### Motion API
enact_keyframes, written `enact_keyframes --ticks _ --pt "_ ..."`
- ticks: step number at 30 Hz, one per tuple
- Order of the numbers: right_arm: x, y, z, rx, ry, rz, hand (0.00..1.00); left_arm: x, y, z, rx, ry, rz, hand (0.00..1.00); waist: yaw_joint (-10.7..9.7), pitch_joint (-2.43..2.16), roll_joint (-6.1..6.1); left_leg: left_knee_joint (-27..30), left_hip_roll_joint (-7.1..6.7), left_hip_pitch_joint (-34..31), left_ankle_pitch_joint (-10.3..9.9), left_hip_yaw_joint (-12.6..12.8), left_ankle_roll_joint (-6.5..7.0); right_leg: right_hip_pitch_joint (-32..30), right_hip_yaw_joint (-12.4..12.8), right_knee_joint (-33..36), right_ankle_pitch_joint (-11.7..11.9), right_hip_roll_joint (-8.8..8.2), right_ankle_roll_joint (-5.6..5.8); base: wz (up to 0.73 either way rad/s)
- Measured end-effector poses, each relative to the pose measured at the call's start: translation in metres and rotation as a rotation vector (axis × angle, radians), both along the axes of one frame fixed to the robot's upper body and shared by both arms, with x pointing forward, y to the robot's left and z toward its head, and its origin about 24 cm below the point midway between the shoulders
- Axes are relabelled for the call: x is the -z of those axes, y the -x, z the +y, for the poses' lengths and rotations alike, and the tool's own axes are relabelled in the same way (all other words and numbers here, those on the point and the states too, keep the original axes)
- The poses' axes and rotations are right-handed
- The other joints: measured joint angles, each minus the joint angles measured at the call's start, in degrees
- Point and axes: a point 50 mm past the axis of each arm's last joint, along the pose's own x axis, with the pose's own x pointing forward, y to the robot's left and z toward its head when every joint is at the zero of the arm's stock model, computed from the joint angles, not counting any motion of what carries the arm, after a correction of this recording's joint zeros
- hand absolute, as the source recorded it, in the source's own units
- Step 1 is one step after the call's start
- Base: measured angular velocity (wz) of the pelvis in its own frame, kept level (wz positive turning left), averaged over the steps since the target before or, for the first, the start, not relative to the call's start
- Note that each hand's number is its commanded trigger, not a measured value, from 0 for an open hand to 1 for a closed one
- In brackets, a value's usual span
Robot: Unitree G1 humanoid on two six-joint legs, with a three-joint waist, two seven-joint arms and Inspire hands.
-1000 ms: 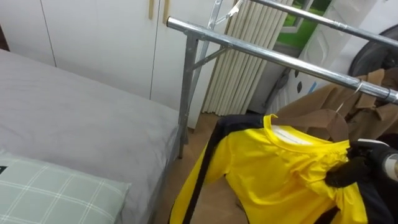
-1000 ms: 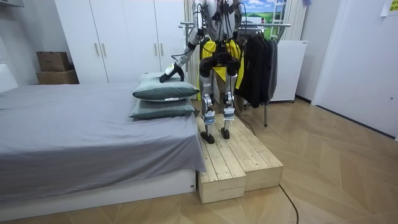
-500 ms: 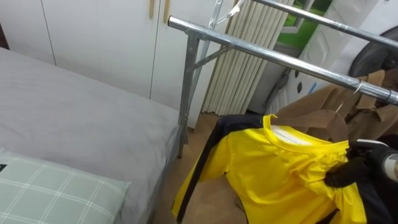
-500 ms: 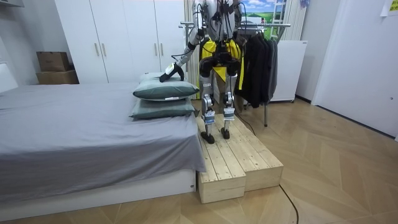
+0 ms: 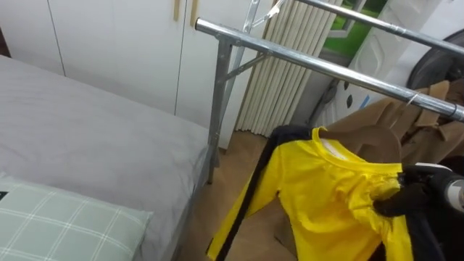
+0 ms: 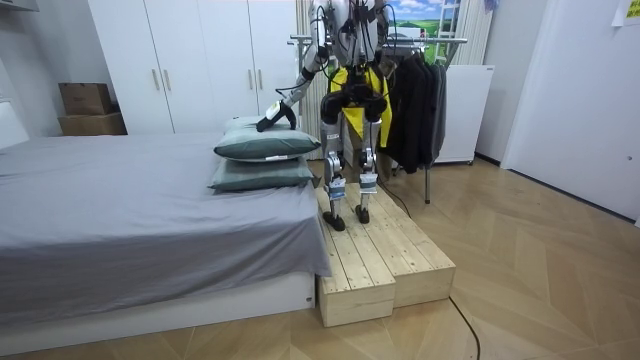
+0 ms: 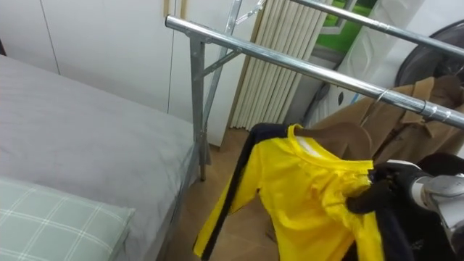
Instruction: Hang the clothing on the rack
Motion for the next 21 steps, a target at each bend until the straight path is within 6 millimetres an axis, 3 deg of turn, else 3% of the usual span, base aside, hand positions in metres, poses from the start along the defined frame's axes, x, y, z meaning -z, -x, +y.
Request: enact_keyframes --ticks 21 --pt "0.0004 0.0005 -0.0002 0.003 -0.004 0.009 0.00 -0.0038 -0.0067 -0.0031 0.014 0.014 -0.010 0.00 -0.15 0.08 0.20 0.14 0.00 -0.02 0.00 -0.17 0.00 0.23 -0.24 -0.01 0.01 -0.08 -0.01 0.00"
